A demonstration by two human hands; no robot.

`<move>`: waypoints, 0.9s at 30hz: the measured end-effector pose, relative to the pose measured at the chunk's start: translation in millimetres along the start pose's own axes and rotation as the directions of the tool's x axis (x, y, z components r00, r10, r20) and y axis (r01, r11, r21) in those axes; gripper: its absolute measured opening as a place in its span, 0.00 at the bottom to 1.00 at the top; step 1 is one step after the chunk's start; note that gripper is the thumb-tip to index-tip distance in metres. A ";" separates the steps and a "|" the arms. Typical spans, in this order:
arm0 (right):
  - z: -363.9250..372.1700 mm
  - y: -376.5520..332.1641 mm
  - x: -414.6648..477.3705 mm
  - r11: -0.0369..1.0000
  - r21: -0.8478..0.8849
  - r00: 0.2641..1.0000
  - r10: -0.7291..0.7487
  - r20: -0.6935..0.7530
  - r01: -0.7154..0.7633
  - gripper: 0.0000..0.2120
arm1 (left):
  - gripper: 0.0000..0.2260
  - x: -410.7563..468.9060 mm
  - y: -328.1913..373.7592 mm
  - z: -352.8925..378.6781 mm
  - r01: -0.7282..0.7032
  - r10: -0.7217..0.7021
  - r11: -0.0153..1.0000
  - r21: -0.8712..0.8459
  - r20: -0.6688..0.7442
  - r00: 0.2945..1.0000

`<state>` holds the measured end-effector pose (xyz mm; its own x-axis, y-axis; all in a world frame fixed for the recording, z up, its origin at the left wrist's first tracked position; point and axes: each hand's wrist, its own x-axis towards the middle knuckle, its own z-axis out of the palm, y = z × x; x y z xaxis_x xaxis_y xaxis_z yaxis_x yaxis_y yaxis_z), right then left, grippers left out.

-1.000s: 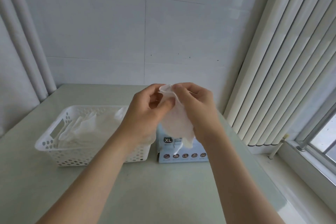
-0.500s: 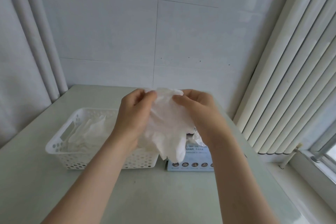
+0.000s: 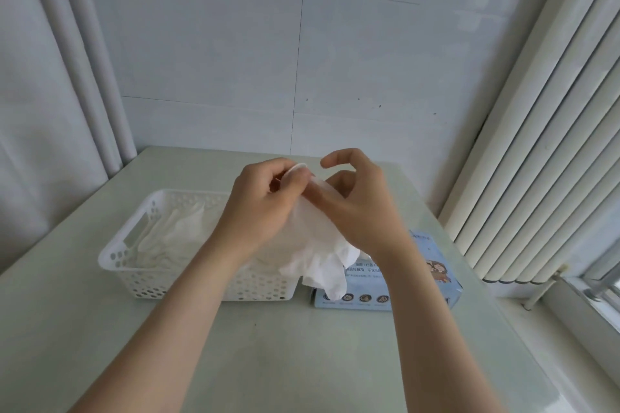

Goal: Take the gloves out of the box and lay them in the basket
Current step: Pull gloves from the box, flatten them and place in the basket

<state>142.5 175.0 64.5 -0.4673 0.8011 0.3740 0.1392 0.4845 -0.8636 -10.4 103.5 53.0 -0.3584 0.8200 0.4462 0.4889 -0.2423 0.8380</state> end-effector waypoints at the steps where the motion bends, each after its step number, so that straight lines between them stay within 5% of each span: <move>1: -0.6 1.6 1.0 0.999 -0.032 1.000 0.008 -0.013 -0.008 0.16 | 0.10 1.1 -2.2 -1.8 0.002 -0.001 1.000 0.002 -0.034 0.999; 6: -14.4 6.0 2.5 0.975 -0.179 0.981 0.156 0.118 -0.133 0.11 | 0.14 6.8 -11.2 -15.1 0.000 0.014 0.996 0.085 -0.153 0.988; 11: -12.2 20.3 4.4 0.942 0.177 0.949 0.249 0.195 -0.283 0.17 | 0.19 11.7 -16.5 -24.8 0.138 -0.151 0.986 -0.098 -0.135 0.979; 18: 16.9 21.7 1.9 0.945 0.106 0.948 0.297 0.114 -0.309 0.16 | 0.14 15.2 -26.6 -45.8 0.265 -0.286 0.949 -0.169 -0.114 0.951; 23: 33.6 19.1 8.7 0.945 0.073 0.948 0.316 0.038 -0.318 0.09 | 0.15 16.0 -49.7 -68.0 0.295 -0.275 0.952 0.076 -0.202 0.940; 27: 52.3 32.1 13.4 0.975 -0.054 0.972 0.209 -0.105 -0.215 0.14 | 0.15 13.4 -72.3 -78.7 0.466 -0.377 0.826 0.317 -0.303 0.875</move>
<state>95.1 182.8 24.2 -0.3333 0.9171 0.2189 0.2832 0.3188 -0.9045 -113.2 91.2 23.1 -0.7392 0.6517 0.1699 0.4892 0.3462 0.8005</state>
